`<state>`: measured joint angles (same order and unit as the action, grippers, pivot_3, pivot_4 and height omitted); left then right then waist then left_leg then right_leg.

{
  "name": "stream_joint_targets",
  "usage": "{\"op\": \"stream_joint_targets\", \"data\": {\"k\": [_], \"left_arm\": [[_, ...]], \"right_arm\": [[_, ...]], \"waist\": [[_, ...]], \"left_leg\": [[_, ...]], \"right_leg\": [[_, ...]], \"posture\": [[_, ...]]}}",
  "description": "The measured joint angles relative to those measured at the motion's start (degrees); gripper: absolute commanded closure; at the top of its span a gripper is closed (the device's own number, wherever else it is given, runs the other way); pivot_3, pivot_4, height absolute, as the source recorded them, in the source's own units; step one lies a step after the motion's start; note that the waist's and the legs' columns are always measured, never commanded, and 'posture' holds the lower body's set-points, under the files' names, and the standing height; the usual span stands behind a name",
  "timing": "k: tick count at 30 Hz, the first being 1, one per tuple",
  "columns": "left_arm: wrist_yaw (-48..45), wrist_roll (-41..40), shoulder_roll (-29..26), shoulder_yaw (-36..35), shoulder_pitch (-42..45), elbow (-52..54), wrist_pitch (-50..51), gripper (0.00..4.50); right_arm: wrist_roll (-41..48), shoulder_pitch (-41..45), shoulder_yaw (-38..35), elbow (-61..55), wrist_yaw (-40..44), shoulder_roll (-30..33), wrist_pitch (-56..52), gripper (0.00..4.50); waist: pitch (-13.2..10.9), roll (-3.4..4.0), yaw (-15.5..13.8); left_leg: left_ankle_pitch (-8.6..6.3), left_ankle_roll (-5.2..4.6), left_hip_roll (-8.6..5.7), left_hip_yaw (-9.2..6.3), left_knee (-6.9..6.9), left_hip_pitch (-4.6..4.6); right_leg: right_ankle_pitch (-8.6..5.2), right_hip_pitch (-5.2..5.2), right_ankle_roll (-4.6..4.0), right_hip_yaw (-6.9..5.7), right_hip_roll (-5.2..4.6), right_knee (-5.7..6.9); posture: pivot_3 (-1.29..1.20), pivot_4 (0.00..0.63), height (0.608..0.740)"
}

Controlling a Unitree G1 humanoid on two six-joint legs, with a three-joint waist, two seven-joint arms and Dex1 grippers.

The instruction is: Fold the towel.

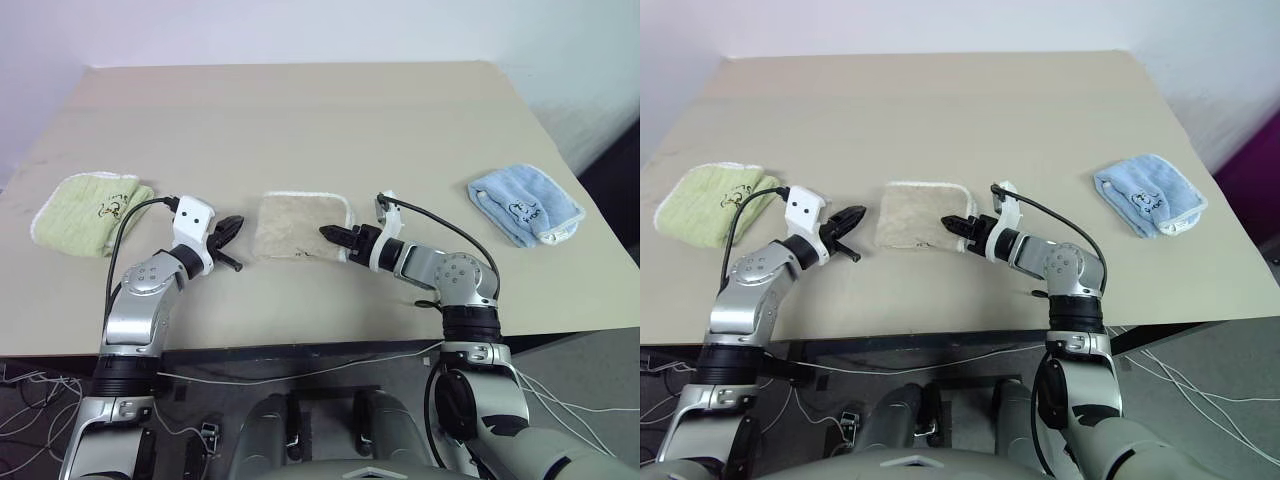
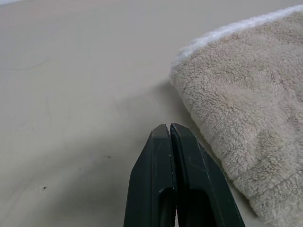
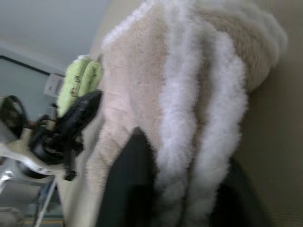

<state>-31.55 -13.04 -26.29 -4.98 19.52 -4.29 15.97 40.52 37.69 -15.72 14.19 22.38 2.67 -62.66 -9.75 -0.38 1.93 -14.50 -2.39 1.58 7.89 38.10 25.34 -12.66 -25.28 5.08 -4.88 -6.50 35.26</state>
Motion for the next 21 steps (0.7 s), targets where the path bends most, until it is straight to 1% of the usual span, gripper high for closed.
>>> {"op": "stream_joint_targets", "data": {"k": [1,7,10,14,16,19,21], "left_arm": [[-0.01,0.0,0.01,0.11,-0.01,0.0,0.01,4.42],[-0.04,0.01,0.43,0.95,0.0,0.0,0.08,4.42],[-0.13,0.0,0.68,1.56,0.0,0.07,0.17,4.42],[-0.16,0.0,0.8,1.74,0.0,0.18,0.25,4.42],[-0.37,0.01,1.33,2.04,0.01,0.14,0.25,4.42],[-0.83,0.07,2.15,3.39,0.55,-0.15,0.25,4.42],[-1.04,0.08,2.69,4.06,1.17,-0.2,0.19,4.42]], "right_arm": [[0.46,-0.01,-0.23,-0.26,-0.14,-0.06,-0.26,4.46],[2.32,-0.59,-1.71,-2.19,-1.66,0.19,-0.78,4.46],[3.69,-0.45,-4.46,-4.18,-3.02,2.13,-0.11,4.46],[4.21,2.29,-11.78,-4.29,-6.39,9.78,3.39,4.46],[4.27,4.61,-15.98,-4.07,-7.94,15.5,5.94,4.46],[4.09,7.42,-21.4,-1.74,-10.03,23.14,9.84,4.46],[3.44,7.94,-23.62,0.44,-11.18,26.34,12.01,4.46]], "waist": [[0.0,0.0,0.0],[0.0,0.0,-0.12],[0.0,0.0,-0.55],[-0.03,0.04,-1.36],[-0.03,0.04,-1.41],[-0.03,0.04,-1.22],[-0.02,0.03,-1.16]], "left_leg": [[0.0,0.0,0.0,-0.01,0.01,0.0],[0.0,0.0,-0.02,-0.01,0.01,0.02],[0.0,0.0,-0.03,0.0,0.03,0.02],[-0.01,-0.03,-0.12,-0.01,0.06,0.04],[-0.02,-0.05,-0.15,-0.01,0.07,0.05],[-0.02,-0.05,-0.11,0.0,0.06,0.04],[-0.01,-0.05,-0.08,0.0,0.06,0.02]], "right_leg": [[0.0,0.0,0.0,0.0,0.0,0.01],[0.0,0.0,0.0,0.0,-0.01,0.0],[0.0,0.0,0.0,0.0,-0.02,0.0],[0.01,0.0,0.01,0.0,-0.12,0.0],[0.01,0.0,0.01,-0.01,-0.15,-0.01],[0.0,0.01,0.02,0.0,-0.09,-0.02],[0.0,0.03,0.02,0.0,-0.06,-0.02]], "posture": [[0.0,0.15,0.74],[0.0,0.15,0.74],[0.0,0.15,0.74],[0.0,0.15,0.74],[0.0,0.15,0.74],[0.0,0.15,0.74],[0.0,0.15,0.74]]}}
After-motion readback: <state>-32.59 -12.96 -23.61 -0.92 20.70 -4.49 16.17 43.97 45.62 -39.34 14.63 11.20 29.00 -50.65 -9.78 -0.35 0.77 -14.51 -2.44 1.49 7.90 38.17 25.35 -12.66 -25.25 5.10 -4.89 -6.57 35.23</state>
